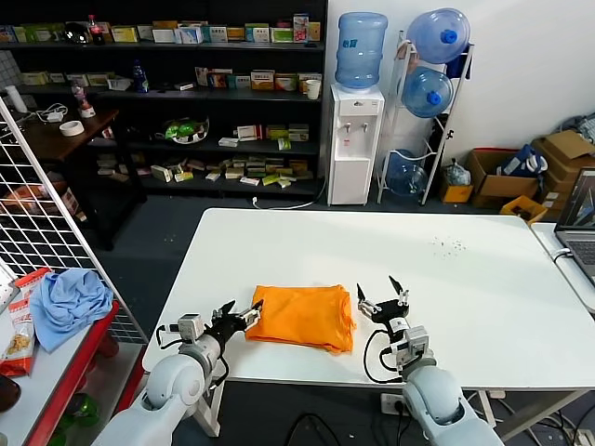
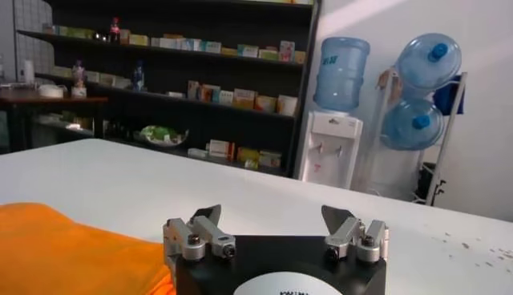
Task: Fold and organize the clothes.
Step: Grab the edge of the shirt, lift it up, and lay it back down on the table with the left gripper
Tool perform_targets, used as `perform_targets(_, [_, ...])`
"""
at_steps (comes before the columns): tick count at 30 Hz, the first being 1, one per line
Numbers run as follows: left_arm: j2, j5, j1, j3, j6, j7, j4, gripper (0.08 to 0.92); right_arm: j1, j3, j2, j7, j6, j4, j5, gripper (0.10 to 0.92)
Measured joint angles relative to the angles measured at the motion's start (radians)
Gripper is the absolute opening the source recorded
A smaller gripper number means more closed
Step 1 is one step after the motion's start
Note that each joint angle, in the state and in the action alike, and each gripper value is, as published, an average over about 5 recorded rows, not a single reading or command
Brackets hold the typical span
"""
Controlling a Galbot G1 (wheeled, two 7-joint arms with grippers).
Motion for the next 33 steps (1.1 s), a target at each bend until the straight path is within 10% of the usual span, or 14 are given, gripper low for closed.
perform_targets(16, [-0.020, 0.003, -0.033, 0.032, 0.043, 0.066, 0.060, 0.796, -0.033, 0.003, 0.007, 0.009, -0.001, 0.038, 0.004, 0.823])
perform_targets(33, [-0.011, 0.035, -0.014, 0.029, 0.004, 0.078, 0.054, 0.317, -0.051, 0.005, 0.008, 0.012, 0.002, 0.053, -0.003, 0.823])
